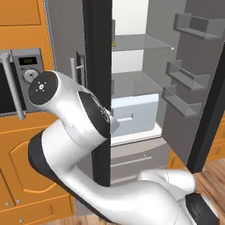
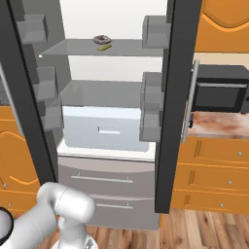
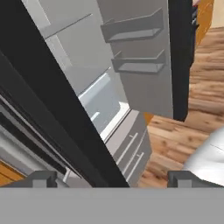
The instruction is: Retrieve the butter from the fridge and place it on a plate on the dining table. Then retrieve the butter knife by the fridge and place it near the plate.
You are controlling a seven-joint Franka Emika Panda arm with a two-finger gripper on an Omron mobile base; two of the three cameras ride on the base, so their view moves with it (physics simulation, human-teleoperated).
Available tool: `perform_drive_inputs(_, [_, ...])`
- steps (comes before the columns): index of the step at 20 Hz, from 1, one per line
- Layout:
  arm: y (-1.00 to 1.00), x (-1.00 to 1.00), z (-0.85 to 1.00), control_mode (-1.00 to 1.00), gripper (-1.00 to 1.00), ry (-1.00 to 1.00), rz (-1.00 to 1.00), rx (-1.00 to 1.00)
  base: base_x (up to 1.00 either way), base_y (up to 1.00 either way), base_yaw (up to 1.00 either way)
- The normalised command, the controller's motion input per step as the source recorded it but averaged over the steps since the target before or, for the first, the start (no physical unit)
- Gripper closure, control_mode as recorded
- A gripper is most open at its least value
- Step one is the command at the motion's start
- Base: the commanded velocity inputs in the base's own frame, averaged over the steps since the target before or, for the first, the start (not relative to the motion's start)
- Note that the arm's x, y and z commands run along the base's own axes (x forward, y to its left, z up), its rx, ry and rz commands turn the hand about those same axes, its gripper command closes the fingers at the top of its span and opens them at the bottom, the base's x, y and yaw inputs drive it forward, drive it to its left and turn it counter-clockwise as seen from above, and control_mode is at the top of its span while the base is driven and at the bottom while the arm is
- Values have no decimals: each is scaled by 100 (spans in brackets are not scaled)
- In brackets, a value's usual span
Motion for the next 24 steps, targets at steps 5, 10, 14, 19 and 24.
perform_drive_inputs(5, [-84, -62, 32, -100, -100, -9, 2, 40, 0, 0, 0])
perform_drive_inputs(10, [-81, -45, 55, -100, -100, -1, 0, 38, 0, 0, 0])
perform_drive_inputs(14, [-85, -28, 58, -100, -100, 0, 0, 47, 0, 0, 0])
perform_drive_inputs(19, [-88, 0, 7, -100, -100, 11, -2, 54, 0, 0, 0])
perform_drive_inputs(24, [-72, 0, -15, -100, -100, 6, 0, 50, 0, 0, 0])
